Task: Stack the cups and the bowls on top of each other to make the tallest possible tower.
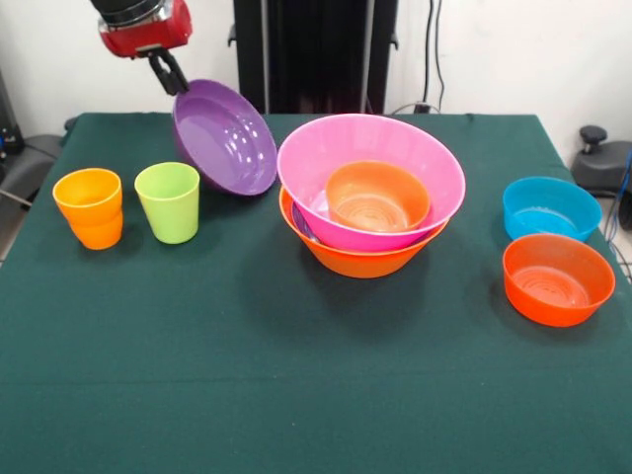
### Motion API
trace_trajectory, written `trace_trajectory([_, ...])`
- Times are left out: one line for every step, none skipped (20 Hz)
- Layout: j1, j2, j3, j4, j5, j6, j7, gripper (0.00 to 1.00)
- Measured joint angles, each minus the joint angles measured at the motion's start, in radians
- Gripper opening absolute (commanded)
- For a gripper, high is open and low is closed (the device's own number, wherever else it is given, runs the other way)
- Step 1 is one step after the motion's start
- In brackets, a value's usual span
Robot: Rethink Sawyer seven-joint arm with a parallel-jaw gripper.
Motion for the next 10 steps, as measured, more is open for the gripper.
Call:
trace_trajectory([-0.001, -0.003, 0.003, 0.000, 0.005, 0.003, 0.000, 0.00])
trace_trajectory([-0.002, -0.007, 0.006, 0.001, 0.009, 0.006, 0.000, 0.00])
trace_trajectory([-0.004, -0.018, 0.014, 0.003, 0.020, 0.012, 0.000, 0.00])
trace_trajectory([-0.005, -0.026, 0.018, 0.005, 0.026, 0.017, 0.000, 0.00])
trace_trajectory([-0.006, -0.033, 0.022, 0.006, 0.032, 0.021, 0.000, 0.00])
trace_trajectory([-0.006, -0.043, 0.028, 0.007, 0.041, 0.027, 0.000, 0.00])
trace_trajectory([-0.008, -0.059, 0.037, 0.010, 0.055, 0.039, 0.000, 0.00])
trace_trajectory([-0.008, -0.072, 0.045, 0.010, 0.066, 0.049, 0.000, 0.00])
trace_trajectory([-0.008, -0.085, 0.053, 0.011, 0.076, 0.059, 0.000, 0.00])
trace_trajectory([-0.008, -0.105, 0.065, 0.011, 0.093, 0.073, 0.000, 0.00])
